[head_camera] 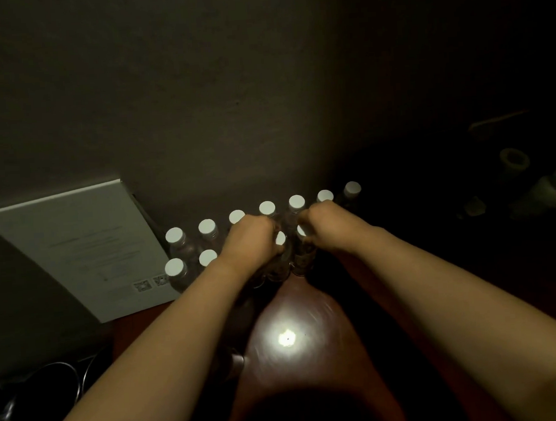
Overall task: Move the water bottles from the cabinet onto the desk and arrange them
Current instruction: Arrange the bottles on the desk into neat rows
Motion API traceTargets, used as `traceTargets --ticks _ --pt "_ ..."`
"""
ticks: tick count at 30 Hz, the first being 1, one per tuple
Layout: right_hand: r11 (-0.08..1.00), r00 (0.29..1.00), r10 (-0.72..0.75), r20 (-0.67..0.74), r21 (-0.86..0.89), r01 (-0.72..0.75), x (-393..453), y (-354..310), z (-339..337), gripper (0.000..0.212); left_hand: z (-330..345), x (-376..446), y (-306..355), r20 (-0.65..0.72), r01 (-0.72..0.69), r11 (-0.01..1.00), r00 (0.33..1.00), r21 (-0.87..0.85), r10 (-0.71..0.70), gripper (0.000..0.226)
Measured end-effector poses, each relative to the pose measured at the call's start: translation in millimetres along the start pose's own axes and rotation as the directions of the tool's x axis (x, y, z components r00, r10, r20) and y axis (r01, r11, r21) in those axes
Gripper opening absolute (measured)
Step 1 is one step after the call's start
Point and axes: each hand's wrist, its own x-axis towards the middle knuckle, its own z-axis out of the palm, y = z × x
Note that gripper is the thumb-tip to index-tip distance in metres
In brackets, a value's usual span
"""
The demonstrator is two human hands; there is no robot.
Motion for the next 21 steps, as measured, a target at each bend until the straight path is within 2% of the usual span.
traceTargets --ticks 9,11,14,16,18,21 --pt "0.999 0.999 0.036 -0.005 0.003 -0.036 -1 -3 2 0.015 -6 -1 1 0.030 -0.003 1.000 1.000 0.005 0.003 0.015" --pt "0.998 0.999 0.051 -0.013 0.041 -0.050 -4 -2 4 0.027 -7 -3 1 0.030 -0.025 1.000 0.999 -0.003 0.025 0.017" --pt "0.992 0.995 0.097 -0.007 0.077 -0.096 -8 -1 5 0.060 -8 -7 4 0.001 -0.081 0.997 0.997 -0.016 0.081 0.021" --pt "0.989 0.991 0.134 -0.027 0.061 -0.133 -10 -3 7 0.068 -11 -11 4 -0.029 -0.102 0.995 0.994 -0.023 0.101 0.028" --pt "0.986 0.982 0.162 -0.095 0.055 -0.157 -14 -6 7 0.060 -15 -15 0 -0.049 -0.102 0.995 0.994 -0.017 0.101 0.032" --pt "0.982 0.958 0.184 -0.222 0.078 -0.171 -26 -18 1 0.038 -24 -23 -13 -0.069 -0.080 0.997 0.994 0.002 0.079 0.036"
